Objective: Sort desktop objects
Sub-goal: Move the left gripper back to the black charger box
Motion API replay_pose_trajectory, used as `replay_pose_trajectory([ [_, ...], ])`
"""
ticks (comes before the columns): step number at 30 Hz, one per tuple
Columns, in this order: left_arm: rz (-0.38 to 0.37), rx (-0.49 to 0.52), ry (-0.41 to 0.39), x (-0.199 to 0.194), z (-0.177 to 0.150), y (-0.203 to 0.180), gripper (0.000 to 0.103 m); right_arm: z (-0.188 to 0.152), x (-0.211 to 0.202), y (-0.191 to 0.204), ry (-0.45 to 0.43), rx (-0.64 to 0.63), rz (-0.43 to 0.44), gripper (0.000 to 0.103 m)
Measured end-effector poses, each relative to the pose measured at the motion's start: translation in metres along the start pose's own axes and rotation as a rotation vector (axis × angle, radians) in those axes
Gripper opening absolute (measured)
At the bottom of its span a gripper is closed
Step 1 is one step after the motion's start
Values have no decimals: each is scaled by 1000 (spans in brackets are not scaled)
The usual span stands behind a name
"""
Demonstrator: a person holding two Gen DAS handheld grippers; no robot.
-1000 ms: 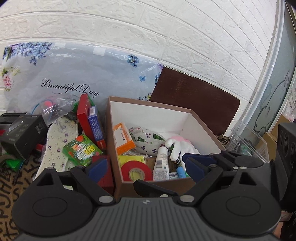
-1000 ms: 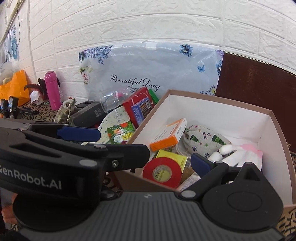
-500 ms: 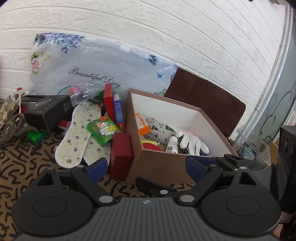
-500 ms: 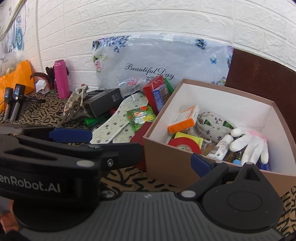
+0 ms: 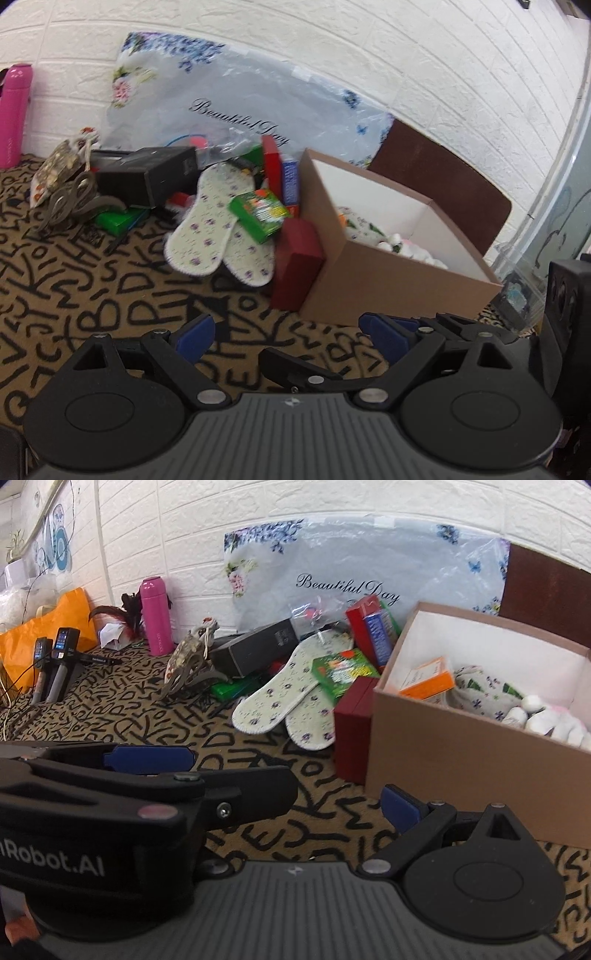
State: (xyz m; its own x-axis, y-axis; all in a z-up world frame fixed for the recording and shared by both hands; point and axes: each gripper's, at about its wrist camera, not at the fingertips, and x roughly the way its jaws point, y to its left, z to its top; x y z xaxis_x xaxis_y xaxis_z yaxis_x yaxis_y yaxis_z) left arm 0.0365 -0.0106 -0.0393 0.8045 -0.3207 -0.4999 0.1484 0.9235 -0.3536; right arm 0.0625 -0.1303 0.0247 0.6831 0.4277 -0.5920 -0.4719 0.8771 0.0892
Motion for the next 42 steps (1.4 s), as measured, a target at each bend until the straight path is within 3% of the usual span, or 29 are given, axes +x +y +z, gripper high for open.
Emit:
replay_pose_trajectory([
  [6,49,-65,8,3,-5,30,94,-13,23,10,14,20,27,97],
  [10,71,-95,4,5,-5,45,94,-16,30,14,-21,13,13,97],
  [19,70,-80,-25,7,7,65,94,-7,44,23,-73,-20,-22,96],
  [30,105,-53,-92,13,51,106,94,36,77,48,-123,-100,12,96],
  [35,98,-25,-100,31,77,127,94,55,96,56,-165,-130,32,95],
  [38,80,-3,-114,44,94,142,94,65,111,59,-178,-137,35,87],
  [42,56,19,-97,69,118,160,93,80,132,62,-173,-145,43,86],
])
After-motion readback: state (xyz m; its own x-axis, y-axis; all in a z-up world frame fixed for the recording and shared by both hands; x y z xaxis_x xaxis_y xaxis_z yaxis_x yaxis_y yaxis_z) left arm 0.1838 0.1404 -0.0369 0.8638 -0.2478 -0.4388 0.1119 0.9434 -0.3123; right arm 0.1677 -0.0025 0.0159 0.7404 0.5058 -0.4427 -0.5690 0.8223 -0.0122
